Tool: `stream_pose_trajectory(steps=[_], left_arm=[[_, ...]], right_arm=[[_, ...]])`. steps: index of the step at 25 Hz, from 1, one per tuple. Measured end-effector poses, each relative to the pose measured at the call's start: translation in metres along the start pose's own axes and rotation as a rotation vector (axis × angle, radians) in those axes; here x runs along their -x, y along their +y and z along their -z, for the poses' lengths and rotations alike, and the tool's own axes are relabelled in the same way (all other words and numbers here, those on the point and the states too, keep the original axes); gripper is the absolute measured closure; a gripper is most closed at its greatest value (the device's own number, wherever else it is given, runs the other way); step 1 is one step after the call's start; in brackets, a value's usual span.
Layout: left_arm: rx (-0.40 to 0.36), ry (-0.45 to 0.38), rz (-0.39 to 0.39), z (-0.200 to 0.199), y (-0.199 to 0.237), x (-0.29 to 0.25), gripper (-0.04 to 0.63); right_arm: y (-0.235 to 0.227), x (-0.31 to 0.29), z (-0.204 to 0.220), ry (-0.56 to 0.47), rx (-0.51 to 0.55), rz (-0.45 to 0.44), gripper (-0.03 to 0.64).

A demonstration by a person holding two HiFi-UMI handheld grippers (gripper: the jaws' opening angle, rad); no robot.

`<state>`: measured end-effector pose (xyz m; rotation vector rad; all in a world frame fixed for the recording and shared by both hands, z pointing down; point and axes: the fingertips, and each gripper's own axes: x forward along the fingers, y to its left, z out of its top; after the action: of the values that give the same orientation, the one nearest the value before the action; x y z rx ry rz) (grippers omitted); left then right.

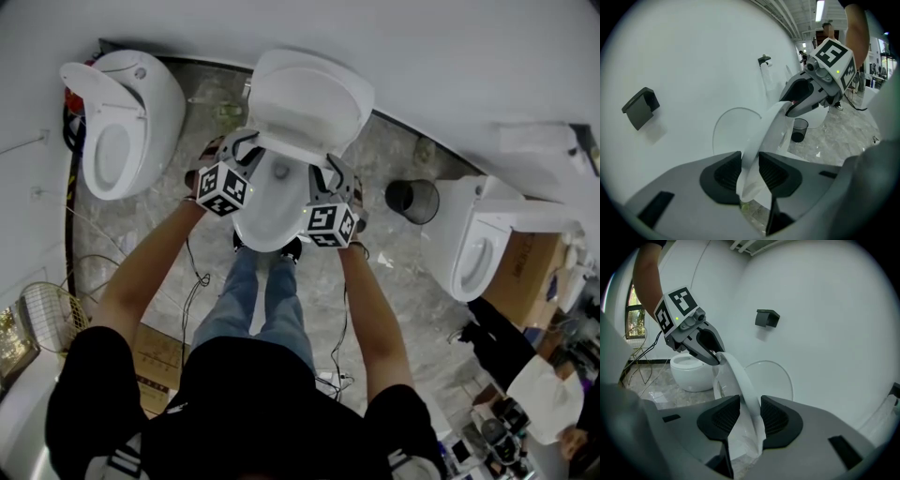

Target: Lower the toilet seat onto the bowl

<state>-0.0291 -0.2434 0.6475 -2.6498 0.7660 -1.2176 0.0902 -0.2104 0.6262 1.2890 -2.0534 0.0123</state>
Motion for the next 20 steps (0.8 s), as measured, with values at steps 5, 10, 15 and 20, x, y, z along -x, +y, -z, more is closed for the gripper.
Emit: stream_pose_trajectory(steps=[5,10,15,20], left_arm=[[0.003,0.007,0.005,0.008,-0.014,0.009,0.477],[0.002,0.014,0.014,0.017,-0.029,0.020,0.477],[-0.001,0.026,0.026,0.028,-0.043,0.027,0.474],[-0.007,0.041,0.040,0.038,-0.058,0.037,0.472]], right_arm=[[0.015,0.010,0.006,0.002,0.001,-0.010,0.463],[0.031,0.021,0.012,0.008,0.009,-0.029,0.465],[0.046,0.029,0.020,0.013,0.016,-0.050,0.468],[0.063,0.039,0.027,0.024,0.021,-0.072,0.469]])
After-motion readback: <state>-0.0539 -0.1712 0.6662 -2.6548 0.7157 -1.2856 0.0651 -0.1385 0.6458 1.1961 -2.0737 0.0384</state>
